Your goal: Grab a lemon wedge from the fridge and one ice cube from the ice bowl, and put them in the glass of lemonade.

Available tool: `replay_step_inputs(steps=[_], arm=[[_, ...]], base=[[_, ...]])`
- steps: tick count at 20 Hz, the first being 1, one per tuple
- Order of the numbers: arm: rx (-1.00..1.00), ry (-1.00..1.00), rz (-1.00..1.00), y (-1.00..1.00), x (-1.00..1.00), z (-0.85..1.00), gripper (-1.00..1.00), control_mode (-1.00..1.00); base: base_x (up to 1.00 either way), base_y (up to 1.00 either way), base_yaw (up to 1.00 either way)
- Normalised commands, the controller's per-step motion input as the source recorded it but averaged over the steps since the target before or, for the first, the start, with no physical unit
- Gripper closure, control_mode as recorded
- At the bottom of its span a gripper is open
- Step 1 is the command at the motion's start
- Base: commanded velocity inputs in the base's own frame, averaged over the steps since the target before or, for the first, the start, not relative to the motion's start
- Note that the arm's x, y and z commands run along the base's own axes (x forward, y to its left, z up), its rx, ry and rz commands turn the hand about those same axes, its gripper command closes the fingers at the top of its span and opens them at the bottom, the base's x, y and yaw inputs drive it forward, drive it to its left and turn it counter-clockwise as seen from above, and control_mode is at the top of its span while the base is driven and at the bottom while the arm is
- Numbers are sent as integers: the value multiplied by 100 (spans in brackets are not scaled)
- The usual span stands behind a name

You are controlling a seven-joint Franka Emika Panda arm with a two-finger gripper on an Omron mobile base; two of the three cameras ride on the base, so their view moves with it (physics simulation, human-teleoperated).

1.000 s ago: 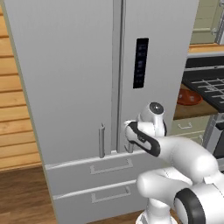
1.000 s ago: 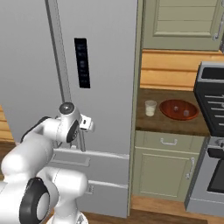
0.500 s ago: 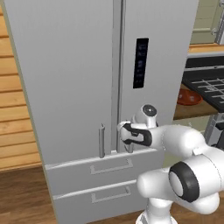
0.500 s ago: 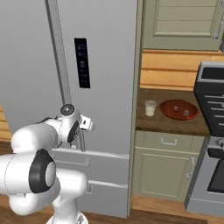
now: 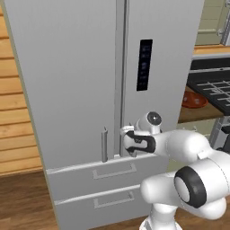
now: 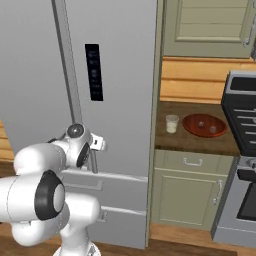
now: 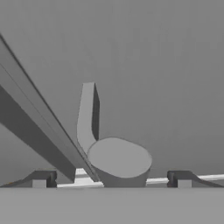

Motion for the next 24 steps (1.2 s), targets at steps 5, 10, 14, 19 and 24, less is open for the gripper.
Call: replay_step_inputs(steps=[5, 10, 14, 19, 24], arm=[[0, 0, 0, 0, 30, 0, 100, -100], [0, 2, 1, -2, 15, 3, 100, -100], [0, 0, 2, -30, 2, 0, 100, -100], [0, 1, 0, -49, -5, 2, 100, -100], [0, 0, 0, -74, -40, 11, 100, -100]], base=[[0, 0, 0], [0, 0, 0], [0, 0, 0], [0, 0, 0], [0, 0, 0]])
